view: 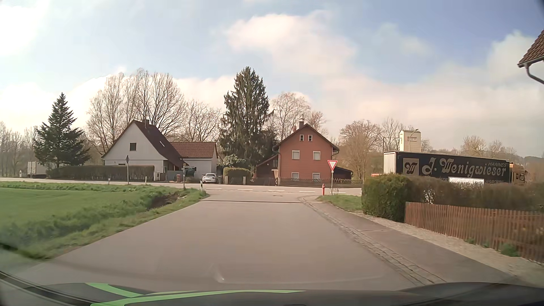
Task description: Follow the waypoints while adhering to traffic rules and regulations
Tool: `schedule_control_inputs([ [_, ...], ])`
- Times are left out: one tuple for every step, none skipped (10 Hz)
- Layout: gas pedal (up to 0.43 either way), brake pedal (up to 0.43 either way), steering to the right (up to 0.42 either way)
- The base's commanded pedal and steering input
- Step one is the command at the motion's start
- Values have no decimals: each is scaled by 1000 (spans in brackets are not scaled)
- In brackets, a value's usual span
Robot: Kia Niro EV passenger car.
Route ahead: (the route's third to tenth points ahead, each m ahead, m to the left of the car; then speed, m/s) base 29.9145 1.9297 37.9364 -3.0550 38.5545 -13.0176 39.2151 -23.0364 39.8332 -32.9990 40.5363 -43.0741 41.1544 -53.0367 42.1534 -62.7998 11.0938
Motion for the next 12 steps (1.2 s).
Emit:
schedule_control_inputs([
  [0,201,0],
  [0,207,0],
  [0,207,0],
  [0,207,0],
  [0,207,0],
  [0,220,1],
  [0,244,1],
  [0,256,1],
  [0,256,1],
  [0,256,1],
  [0,262,2],
  [0,262,3],
])
